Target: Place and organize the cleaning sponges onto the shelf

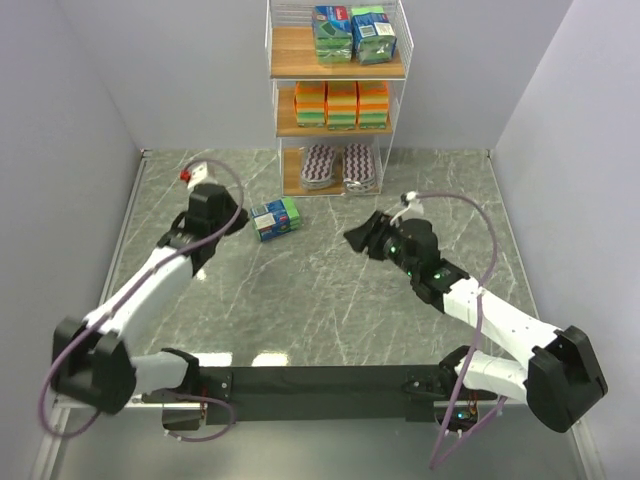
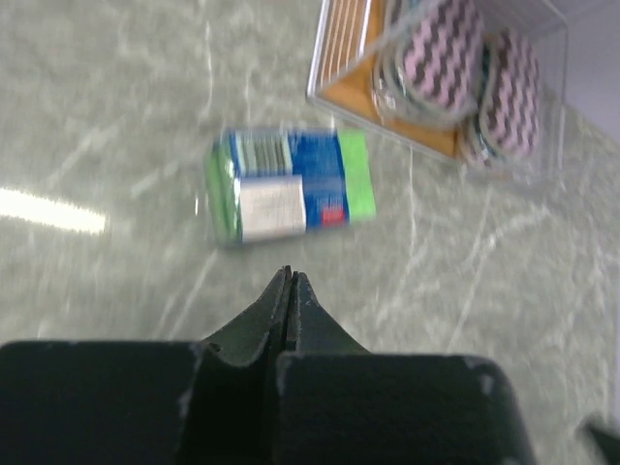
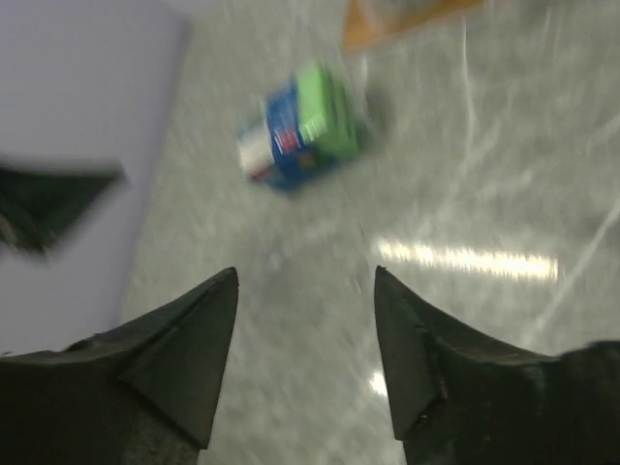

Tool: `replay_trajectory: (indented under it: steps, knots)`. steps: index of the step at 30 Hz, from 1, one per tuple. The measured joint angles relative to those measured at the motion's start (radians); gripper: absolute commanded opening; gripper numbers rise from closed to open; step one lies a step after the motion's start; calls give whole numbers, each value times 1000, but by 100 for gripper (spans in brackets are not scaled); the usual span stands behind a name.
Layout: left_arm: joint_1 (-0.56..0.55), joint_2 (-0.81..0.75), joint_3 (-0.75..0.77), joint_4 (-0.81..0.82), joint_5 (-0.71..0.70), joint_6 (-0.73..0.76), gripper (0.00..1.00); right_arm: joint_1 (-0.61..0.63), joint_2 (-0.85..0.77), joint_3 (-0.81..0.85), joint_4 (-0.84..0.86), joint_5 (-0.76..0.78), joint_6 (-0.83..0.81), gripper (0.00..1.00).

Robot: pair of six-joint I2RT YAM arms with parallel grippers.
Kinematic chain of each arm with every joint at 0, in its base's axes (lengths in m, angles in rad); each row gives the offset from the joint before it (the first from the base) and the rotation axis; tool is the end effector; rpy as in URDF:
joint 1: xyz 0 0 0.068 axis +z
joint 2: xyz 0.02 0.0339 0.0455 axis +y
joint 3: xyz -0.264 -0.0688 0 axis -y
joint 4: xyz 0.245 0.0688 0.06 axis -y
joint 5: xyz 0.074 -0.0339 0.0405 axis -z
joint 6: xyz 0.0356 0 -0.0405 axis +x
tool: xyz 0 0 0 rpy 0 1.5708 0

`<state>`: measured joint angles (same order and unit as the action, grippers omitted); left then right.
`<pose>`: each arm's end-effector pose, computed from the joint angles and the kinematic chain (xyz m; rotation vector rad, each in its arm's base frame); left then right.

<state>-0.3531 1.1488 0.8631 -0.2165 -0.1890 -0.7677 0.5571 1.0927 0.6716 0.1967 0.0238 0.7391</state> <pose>0.2457 -0.0834 0.2904 -0.5467 2.0281 -0.4912 0.2156 0.1333 0.2781 0.1895 1.8790 0.8912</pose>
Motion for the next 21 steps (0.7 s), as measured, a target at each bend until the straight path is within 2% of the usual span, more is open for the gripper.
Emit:
replay_trajectory:
  steps: [5,11,15,21]
  knots:
    - [39,268,175,92,-22,51,1,0,22,-76,-33,-130,-31,57]
    - [120,620,504,100,23,113,1,0,19,-98,-15,-228,-54,57]
    - [190,836,700,88,118,154,1,0,-12,-142,-31,-245,-62,58]
    - [223,1074,869,15,311,217,1,0,-72,-170,-43,-248,-65,58]
